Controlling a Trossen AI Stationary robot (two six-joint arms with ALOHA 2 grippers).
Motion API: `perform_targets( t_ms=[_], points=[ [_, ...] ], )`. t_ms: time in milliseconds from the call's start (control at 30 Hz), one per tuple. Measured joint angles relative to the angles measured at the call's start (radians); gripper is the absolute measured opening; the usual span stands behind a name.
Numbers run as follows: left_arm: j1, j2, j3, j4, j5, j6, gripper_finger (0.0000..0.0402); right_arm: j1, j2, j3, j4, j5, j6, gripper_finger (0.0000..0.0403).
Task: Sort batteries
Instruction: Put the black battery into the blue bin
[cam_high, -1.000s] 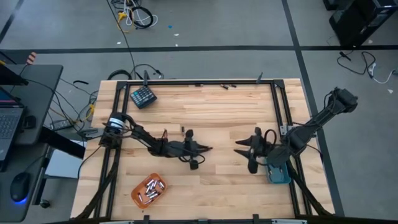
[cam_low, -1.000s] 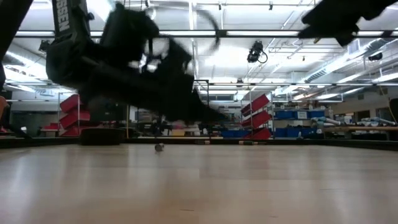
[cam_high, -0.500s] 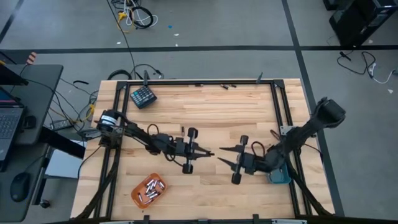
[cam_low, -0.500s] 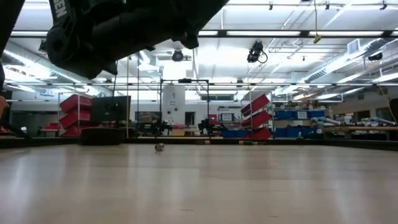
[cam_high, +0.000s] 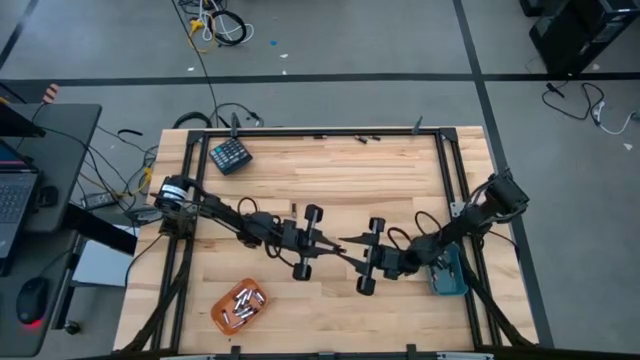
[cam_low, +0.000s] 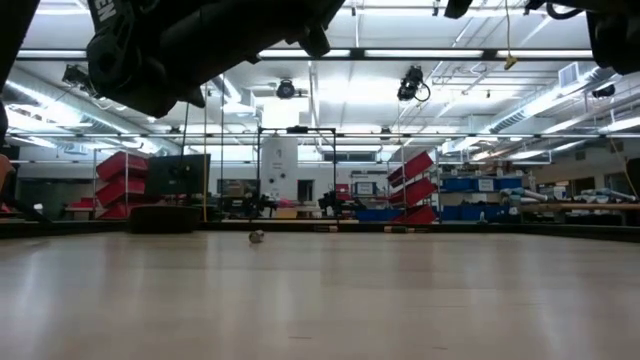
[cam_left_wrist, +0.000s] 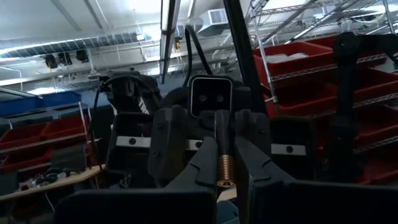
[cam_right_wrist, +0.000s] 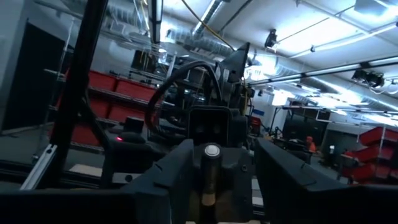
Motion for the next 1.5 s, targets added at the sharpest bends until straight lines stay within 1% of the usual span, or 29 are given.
perform_targets(
  t_ms=[67,133,200,300,333,400,467,533,600,633,733,800,833,900,967,1000,1033,1100,1200,1267,1300,1333,1433,1467,1500],
  points=[
    [0.000,0.000,0.000,0.000,0.000,-0.002,0.0010,0.000,0.000,0.000,0.001,0.000,-0.004,0.0144],
    [0.000,0.000,0.000,0.001,0.000,-0.001,0.0010,0.000,-0.001,0.000,-0.001,0.000,-0.018,0.0123],
    [0.001,0.000,0.000,0.001,0.000,0.000,0.0010,-0.001,-0.001,0.000,-0.001,-0.002,-0.022,0.0090],
    [0.001,0.000,0.000,0.003,0.001,0.002,0.0011,-0.001,-0.001,0.000,-0.006,-0.019,-0.030,0.0032],
    [0.001,0.000,0.000,0.003,0.003,0.002,0.0012,-0.001,-0.001,0.000,-0.006,-0.031,-0.034,0.0020],
    [0.000,0.000,0.000,0.003,0.002,-0.001,0.0013,-0.001,-0.001,0.000,-0.006,-0.031,-0.041,0.0018],
    [0.000,0.000,0.000,0.003,-0.037,-0.035,0.0019,-0.001,-0.004,0.000,0.000,-0.011,-0.035,0.0022],
    [0.001,-0.001,0.002,-0.003,-0.051,-0.064,0.0035,0.004,-0.013,0.000,-0.006,0.010,-0.038,0.0020],
    [0.001,-0.001,0.002,-0.022,-0.058,-0.108,0.0061,0.025,-0.030,-0.001,-0.019,0.054,-0.068,0.0019],
    [0.002,-0.001,0.001,-0.046,-0.059,-0.126,0.0078,0.039,-0.045,-0.001,-0.009,0.087,-0.086,0.0019],
    [0.001,0.001,-0.004,-0.127,-0.058,-0.155,0.0127,0.095,-0.123,0.001,-0.001,0.251,-0.135,0.0019],
    [0.001,0.000,-0.006,-0.151,-0.057,-0.165,0.0155,0.140,-0.185,0.001,-0.057,0.373,-0.164,0.0019],
    [0.001,-0.001,-0.008,-0.175,-0.061,-0.171,0.0167,0.165,-0.222,0.000,-0.092,0.451,-0.167,0.0019],
    [0.001,0.000,-0.009,-0.232,-0.075,-0.187,0.0185,0.223,-0.310,0.010,-0.170,0.651,-0.162,0.0019],
    [0.002,0.001,-0.010,-0.263,-0.085,-0.193,0.0196,0.289,-0.389,0.023,-0.293,0.863,-0.161,0.0019],
    [0.002,0.000,-0.010,-0.273,-0.098,-0.195,0.0200,0.330,-0.424,0.025,-0.350,0.949,-0.173,0.0018],
    [0.002,0.000,-0.009,-0.288,-0.123,-0.199,0.0201,0.369,-0.451,0.026,-0.377,0.964,-0.192,0.0018],
    [0.001,0.000,-0.010,-0.314,-0.193,-0.218,0.0202,0.443,-0.506,0.026,-0.367,0.964,-0.194,0.0018],
    [0.002,0.000,-0.009,-0.355,-0.366,-0.239,0.0202,0.513,-0.562,0.026,-0.345,0.965,-0.187,0.0018],
    [0.002,0.000,-0.009,-0.400,-0.485,-0.245,0.0202,0.564,-0.574,0.023,-0.356,0.969,-0.181,0.0018],
    [0.002,0.000,-0.009,-0.415,-0.527,-0.247,0.0202,0.590,-0.578,0.023,-0.356,0.969,-0.190,0.0018],
    [0.002,-0.003,-0.009,-0.438,-0.555,-0.247,0.0202,0.617,-0.580,0.023,-0.352,0.968,-0.200,0.0018],
    [0.002,-0.024,-0.009,-0.504,-0.563,-0.240,0.0202,0.682,-0.566,0.018,-0.374,0.957,-0.180,0.0018],
    [0.002,-0.033,-0.009,-0.518,-0.563,-0.239,0.0202,0.693,-0.558,0.011,-0.390,0.924,-0.165,0.0018],
    [0.002,-0.045,-0.009,-0.535,-0.563,-0.238,0.0202,0.698,-0.548,0.005,-0.406,0.869,-0.154,0.0018]
  ],
)
